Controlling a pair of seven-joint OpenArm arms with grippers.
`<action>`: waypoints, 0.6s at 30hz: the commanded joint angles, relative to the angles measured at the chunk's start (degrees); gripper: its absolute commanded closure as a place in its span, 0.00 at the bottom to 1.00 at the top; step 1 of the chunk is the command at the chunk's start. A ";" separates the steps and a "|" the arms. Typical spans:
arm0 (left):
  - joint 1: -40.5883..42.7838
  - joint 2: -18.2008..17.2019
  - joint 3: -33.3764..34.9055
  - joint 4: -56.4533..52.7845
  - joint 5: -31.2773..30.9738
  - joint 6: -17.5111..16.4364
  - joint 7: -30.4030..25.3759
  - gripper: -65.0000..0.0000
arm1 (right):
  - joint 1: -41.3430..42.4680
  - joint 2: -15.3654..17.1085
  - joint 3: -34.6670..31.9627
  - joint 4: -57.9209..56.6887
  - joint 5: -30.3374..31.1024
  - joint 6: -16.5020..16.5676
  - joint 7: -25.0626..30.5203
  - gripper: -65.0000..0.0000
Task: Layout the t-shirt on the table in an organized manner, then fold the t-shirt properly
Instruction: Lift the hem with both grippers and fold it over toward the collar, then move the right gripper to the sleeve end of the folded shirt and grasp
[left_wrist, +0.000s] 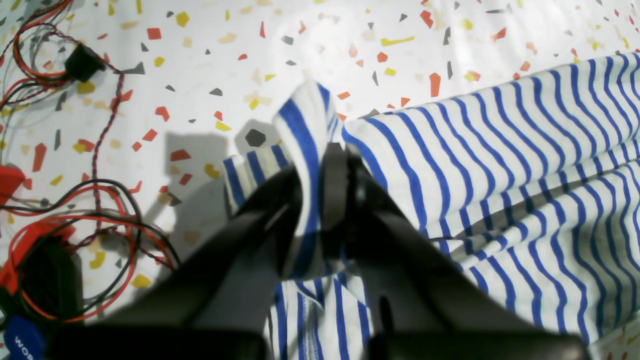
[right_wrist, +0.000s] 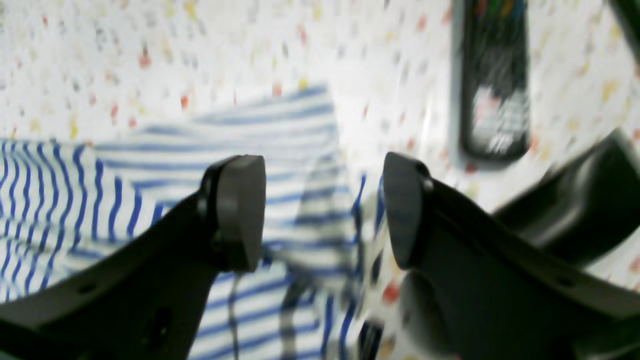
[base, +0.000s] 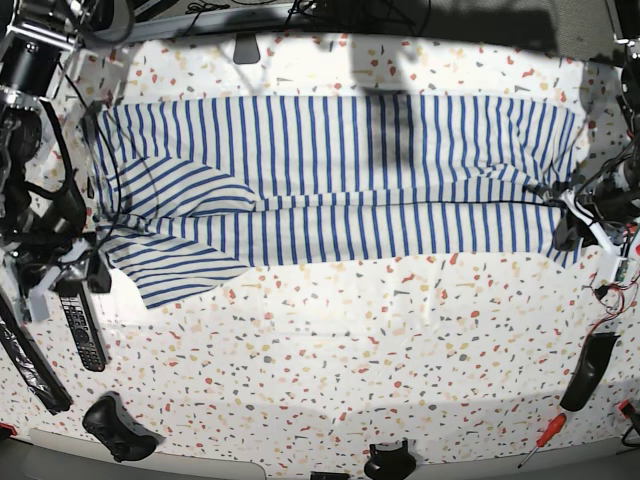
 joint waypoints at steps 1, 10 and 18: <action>-0.90 -0.98 -0.46 1.01 -0.48 0.00 -1.42 1.00 | 2.80 1.25 0.31 -0.44 -0.52 0.12 2.47 0.45; -0.92 -0.98 -0.46 1.01 -0.48 0.00 -1.44 1.00 | 22.23 1.25 -1.55 -28.41 -5.44 0.12 3.58 0.45; -0.92 -0.98 -0.46 1.01 -0.46 0.00 -1.60 1.00 | 29.40 0.37 -19.37 -46.49 -17.05 0.12 12.94 0.45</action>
